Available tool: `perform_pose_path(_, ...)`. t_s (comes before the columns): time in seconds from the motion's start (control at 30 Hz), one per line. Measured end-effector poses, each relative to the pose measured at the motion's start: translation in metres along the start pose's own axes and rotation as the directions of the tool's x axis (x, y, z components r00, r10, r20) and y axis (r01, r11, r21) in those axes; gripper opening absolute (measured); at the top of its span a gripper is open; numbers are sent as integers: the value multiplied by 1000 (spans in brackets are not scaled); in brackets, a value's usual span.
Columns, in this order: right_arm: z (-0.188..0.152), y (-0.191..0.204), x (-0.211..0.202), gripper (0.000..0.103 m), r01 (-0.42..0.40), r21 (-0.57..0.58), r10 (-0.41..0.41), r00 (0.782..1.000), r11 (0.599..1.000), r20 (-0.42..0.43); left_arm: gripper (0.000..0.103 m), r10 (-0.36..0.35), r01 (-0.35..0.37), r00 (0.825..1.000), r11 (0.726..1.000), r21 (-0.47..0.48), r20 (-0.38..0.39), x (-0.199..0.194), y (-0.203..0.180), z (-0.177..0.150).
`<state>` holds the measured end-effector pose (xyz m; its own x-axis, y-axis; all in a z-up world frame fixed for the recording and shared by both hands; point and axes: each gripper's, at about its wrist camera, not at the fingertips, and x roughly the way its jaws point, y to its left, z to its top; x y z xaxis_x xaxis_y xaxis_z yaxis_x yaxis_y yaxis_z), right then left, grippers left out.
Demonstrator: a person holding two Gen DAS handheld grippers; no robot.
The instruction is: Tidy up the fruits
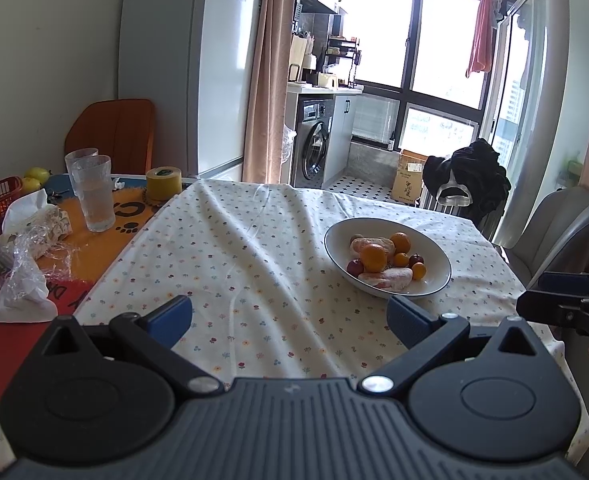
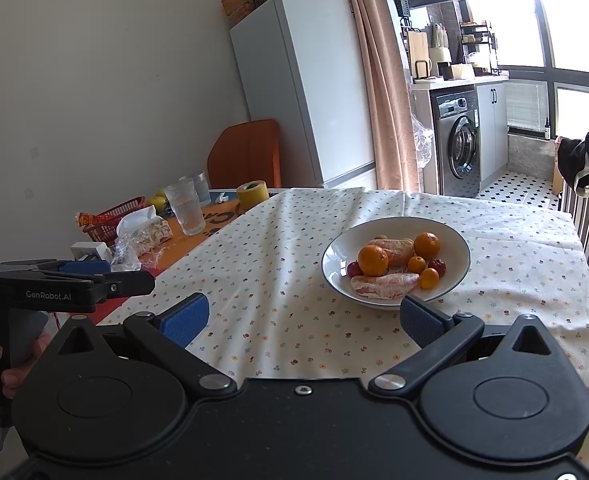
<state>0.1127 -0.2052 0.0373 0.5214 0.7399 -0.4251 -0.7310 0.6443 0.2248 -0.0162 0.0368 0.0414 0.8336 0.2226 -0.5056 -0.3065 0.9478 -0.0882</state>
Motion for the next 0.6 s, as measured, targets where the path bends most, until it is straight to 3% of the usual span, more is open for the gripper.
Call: perform_pose_path(0.6, -7, -5, 6, 103, 12, 13, -12, 1000, 1000, -25, 102, -22, 23, 999, 999, 31, -34, 10, -8, -10)
